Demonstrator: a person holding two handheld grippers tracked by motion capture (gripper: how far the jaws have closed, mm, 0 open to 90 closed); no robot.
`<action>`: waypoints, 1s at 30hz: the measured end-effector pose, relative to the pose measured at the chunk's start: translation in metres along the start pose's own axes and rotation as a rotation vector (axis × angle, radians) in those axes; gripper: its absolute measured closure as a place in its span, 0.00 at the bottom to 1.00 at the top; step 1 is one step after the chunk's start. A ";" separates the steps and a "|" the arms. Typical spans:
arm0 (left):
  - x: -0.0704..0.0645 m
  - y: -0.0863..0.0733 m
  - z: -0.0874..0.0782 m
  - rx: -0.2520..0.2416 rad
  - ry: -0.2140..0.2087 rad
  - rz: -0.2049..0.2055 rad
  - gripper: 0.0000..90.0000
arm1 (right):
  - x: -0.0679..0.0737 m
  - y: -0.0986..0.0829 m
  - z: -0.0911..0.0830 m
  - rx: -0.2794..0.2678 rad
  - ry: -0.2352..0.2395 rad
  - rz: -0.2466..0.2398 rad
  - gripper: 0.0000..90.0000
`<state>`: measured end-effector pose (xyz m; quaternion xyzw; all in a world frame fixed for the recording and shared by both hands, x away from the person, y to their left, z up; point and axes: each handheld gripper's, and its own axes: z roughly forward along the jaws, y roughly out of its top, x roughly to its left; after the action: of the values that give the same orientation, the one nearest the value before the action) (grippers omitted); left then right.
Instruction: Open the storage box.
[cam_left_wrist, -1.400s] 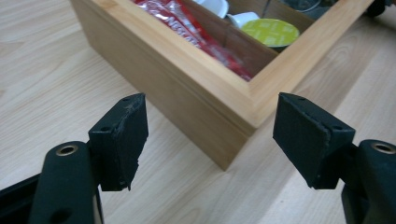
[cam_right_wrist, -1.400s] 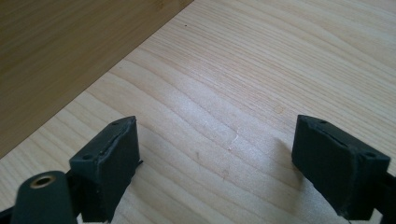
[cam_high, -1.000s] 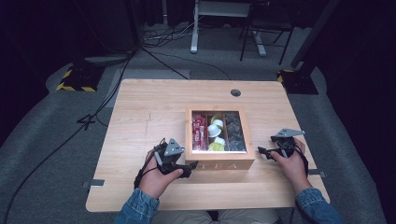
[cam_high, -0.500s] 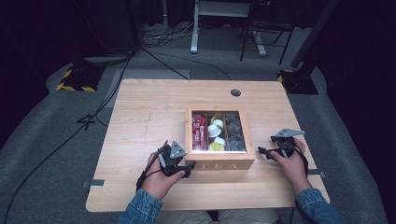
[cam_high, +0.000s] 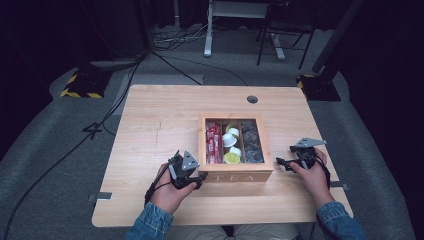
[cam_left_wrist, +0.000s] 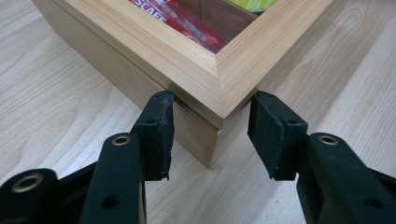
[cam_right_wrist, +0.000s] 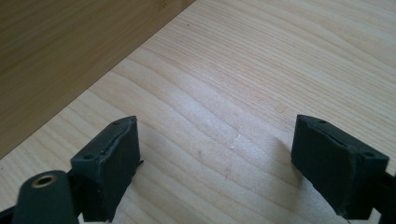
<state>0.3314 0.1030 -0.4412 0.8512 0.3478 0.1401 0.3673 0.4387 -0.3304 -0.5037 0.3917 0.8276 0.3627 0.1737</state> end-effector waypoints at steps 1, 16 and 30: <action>0.000 0.001 0.000 0.002 0.001 -0.002 0.57 | 0.001 -0.001 -0.001 0.001 0.014 -0.007 0.17; 0.003 0.007 -0.001 -0.019 -0.018 -0.025 0.58 | 0.017 0.013 -0.055 -0.113 0.146 -0.026 0.29; 0.004 0.010 -0.002 -0.101 -0.011 -0.051 0.59 | 0.060 0.036 -0.076 -0.147 0.151 -0.134 0.28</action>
<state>0.3378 0.1020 -0.4324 0.8233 0.3599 0.1433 0.4150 0.3767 -0.3037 -0.4257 0.2935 0.8337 0.4385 0.1631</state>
